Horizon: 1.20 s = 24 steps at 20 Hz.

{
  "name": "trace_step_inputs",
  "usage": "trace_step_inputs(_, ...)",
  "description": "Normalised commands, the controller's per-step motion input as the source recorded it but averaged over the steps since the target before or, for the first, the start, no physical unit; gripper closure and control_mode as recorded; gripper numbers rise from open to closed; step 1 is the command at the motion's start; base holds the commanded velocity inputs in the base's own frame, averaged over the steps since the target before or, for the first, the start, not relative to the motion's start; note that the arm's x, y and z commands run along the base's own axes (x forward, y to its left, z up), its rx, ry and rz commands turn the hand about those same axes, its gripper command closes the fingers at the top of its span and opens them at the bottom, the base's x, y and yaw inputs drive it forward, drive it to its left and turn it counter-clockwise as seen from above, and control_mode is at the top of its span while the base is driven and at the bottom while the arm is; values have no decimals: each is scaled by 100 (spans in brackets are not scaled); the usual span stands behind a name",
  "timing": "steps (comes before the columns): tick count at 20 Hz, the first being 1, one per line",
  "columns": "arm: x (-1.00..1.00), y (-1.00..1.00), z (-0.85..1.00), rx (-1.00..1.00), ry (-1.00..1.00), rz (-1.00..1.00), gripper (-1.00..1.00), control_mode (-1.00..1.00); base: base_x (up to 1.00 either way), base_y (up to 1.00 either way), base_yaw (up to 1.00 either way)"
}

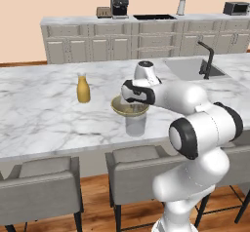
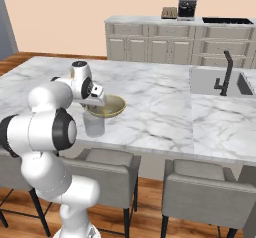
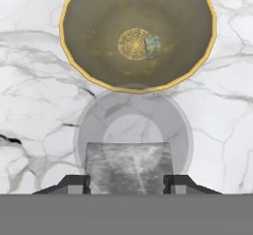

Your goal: There are two ice cubes in the ice bowl. Place both ice cubes in the glass cup.

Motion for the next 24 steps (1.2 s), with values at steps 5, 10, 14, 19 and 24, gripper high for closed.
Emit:
trace_step_inputs(5,20,-6,1,0,0,0,100,-100,0,0,0)
trace_step_inputs(10,0,0,0,0,0,0,100,-100,0,0,0)
trace_step_inputs(14,0,0,0,0,0,0,100,-100,0,0,0)
trace_step_inputs(19,-17,0,3,0,15,0,100,-100,0,0,0)
trace_step_inputs(24,0,-3,5,2,26,0,100,-100,0,0,0)
